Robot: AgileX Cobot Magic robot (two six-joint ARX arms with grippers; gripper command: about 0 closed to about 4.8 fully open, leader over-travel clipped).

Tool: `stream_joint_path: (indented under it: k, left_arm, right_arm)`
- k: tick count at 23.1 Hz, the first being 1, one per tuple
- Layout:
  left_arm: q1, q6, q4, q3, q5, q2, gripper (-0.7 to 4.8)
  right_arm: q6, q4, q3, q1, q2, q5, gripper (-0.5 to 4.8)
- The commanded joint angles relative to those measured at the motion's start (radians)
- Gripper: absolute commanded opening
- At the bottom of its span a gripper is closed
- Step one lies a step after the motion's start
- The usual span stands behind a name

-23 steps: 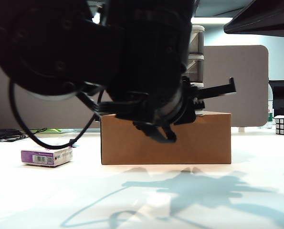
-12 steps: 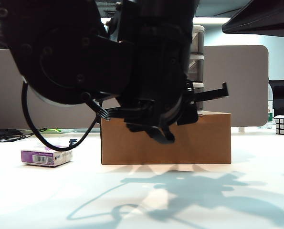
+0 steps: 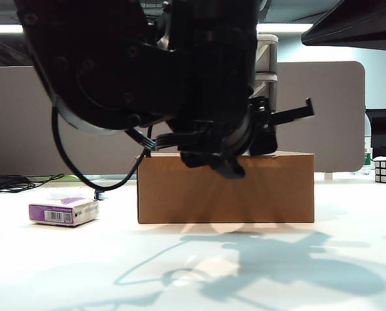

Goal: Open the third layer of the drawer on the table, pick up a pack of napkins on the table and put it in, and finally close the drawer.

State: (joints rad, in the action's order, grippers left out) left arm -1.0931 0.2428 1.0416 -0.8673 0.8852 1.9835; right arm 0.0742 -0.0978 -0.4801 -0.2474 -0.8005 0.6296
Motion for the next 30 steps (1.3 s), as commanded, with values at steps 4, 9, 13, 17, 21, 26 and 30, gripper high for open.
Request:
stream_joint_path:
  k: [4, 9, 13, 17, 21, 26, 30]
  left_arm:
    - [0.005, -0.008, 0.006, -0.005, -0.007, -0.002, 1.53]
    - [0.005, -0.056, 0.008, -0.011, 0.009, 0.000, 1.53]
    - [0.005, -0.076, 0.016, -0.015, 0.013, 0.000, 1.53]
    - [0.005, -0.083, 0.023, -0.015, 0.058, 0.000, 1.53]
    - [0.005, -0.095, 0.030, -0.015, 0.058, 0.000, 1.53]
    - [0.004, -0.138, 0.080, -0.015, 0.061, 0.000, 1.52]
    - [0.005, -0.138, 0.081, -0.015, 0.061, 0.000, 1.52]
  right_arm:
    - [0.001, -0.013, -0.005, -0.001, 0.000, 0.001, -0.05]
    - [0.001, -0.012, -0.005, -0.001, 0.000, 0.001, -0.05]
    - [0.001, -0.011, -0.005, -0.001, 0.000, 0.001, -0.05]
    - [0.001, -0.011, -0.005, -0.001, 0.000, 0.002, -0.05]
    - [0.004, -0.011, -0.005, -0.001, 0.000, 0.002, -0.05]
    - [0.004, -0.011, -0.005, -0.001, 0.000, 0.001, -0.05]
    - [0.004, -0.011, -0.005, -0.001, 0.000, 0.001, -0.05]
